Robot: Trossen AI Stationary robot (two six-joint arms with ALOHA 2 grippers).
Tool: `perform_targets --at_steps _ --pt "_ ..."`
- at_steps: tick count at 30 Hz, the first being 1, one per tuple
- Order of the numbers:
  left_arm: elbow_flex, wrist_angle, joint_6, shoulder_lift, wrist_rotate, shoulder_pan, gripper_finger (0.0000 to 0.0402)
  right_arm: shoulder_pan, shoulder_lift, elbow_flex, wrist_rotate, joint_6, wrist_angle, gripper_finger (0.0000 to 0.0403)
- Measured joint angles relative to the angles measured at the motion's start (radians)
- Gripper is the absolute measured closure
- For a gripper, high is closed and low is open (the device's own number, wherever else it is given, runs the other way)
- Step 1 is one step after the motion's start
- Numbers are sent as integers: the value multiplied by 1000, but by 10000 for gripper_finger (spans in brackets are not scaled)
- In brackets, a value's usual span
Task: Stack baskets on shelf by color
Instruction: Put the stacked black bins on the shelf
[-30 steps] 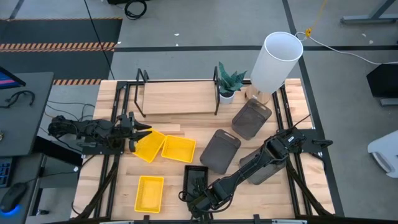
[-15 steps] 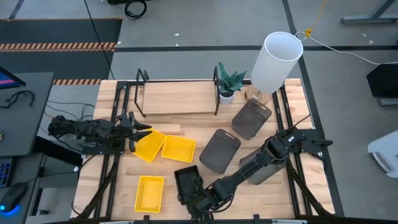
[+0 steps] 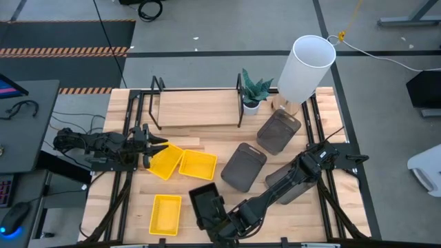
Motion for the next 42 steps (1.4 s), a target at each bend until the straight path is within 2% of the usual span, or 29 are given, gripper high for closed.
perform_targets --at_steps 12,23,31,38,42 --pt "0 0 0 0 0 0 285 -9 0 127 117 -23 -182 381" --pt "0 0 0 0 0 0 285 -108 -24 114 109 -61 -250 384" --pt "0 0 0 0 0 0 285 -156 -28 112 142 -108 -285 384" --pt "0 0 0 0 0 0 285 -189 -32 112 130 -152 -317 384" --pt "0 -1 0 0 0 0 285 -206 -39 66 126 -168 -317 384"
